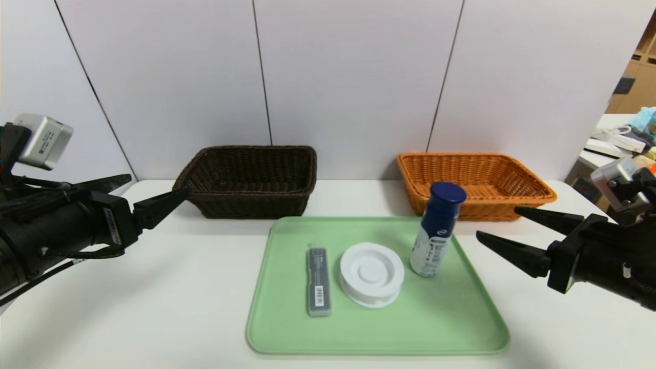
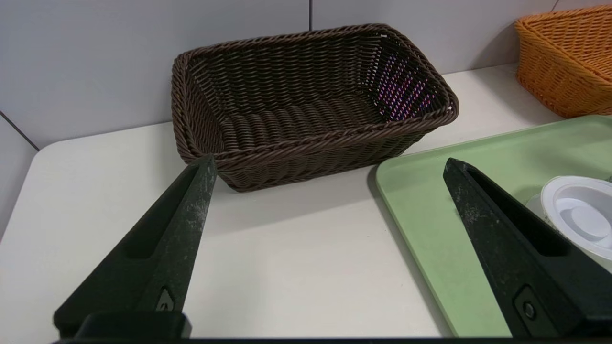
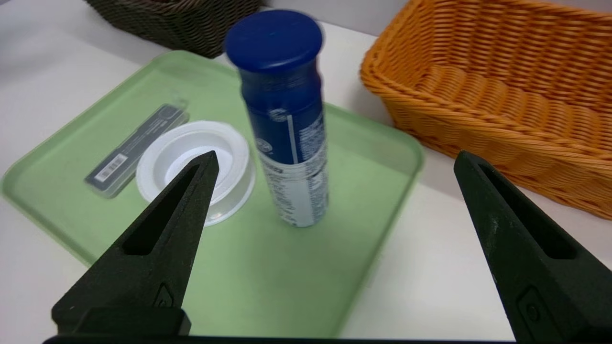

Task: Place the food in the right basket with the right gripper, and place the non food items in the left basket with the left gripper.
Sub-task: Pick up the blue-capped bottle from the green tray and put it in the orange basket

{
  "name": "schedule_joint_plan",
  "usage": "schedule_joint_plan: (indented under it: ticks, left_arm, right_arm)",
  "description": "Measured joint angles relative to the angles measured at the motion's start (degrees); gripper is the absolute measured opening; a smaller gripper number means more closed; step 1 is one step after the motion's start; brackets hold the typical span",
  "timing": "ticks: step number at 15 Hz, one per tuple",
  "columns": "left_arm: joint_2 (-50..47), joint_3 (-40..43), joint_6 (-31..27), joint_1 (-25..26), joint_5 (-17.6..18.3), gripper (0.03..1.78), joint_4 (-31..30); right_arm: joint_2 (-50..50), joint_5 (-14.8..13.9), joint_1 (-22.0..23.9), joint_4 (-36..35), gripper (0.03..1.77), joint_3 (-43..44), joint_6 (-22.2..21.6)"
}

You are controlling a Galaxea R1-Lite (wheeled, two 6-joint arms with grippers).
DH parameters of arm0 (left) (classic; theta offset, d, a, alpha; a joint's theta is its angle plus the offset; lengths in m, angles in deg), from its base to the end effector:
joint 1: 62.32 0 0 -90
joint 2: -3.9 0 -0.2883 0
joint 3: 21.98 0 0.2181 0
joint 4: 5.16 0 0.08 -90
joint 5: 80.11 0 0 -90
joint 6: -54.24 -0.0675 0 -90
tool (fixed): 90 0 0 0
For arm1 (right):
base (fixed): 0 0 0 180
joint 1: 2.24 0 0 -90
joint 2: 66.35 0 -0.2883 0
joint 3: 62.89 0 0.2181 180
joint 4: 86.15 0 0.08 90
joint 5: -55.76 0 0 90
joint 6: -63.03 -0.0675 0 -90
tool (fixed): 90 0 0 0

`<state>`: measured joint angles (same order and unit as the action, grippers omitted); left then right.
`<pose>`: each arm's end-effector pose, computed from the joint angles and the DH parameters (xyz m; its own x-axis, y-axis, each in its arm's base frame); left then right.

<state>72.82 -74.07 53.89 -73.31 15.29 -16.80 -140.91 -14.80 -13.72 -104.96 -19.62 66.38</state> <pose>0.2458 -0.0542 0.1925 0.9554 -0.2814 -0.0901 0.2823 0.9593 -0.0024 0.2404 0.0717 0.1336 0.8360 0.5094 -0.2038 -0.5176 0.8555 0.0147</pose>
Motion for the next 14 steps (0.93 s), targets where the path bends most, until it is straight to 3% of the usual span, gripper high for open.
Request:
schedule_joint_plan:
  ticks: [7, 14]
  left_arm:
    - [1.80, 2.18, 2.13, -1.67, 0.30, 1.69, -0.35]
    - [1.96, 3.00, 2.26, -2.26, 0.29, 1.69, -0.35]
  right_arm:
    - [-3.28, 0.27, -3.50, -3.02, 1.70, -4.97, -0.24]
    - [-16.26, -0.11, -3.54, -22.02, 1.70, -6.88, -0.30]
